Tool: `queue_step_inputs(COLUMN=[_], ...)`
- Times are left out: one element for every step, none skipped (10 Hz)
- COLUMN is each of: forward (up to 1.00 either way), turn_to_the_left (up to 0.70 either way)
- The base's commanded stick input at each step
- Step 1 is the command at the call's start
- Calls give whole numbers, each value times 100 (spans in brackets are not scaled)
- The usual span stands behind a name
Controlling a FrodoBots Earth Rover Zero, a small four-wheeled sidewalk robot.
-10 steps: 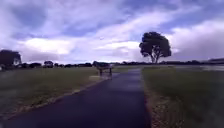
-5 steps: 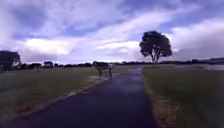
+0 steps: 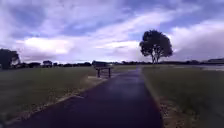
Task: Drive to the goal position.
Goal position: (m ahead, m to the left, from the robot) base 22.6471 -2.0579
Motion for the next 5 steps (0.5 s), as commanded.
queue_step_inputs(forward=[70,70,70,70,70], turn_to_the_left=[-6,0,0,-5,-10])
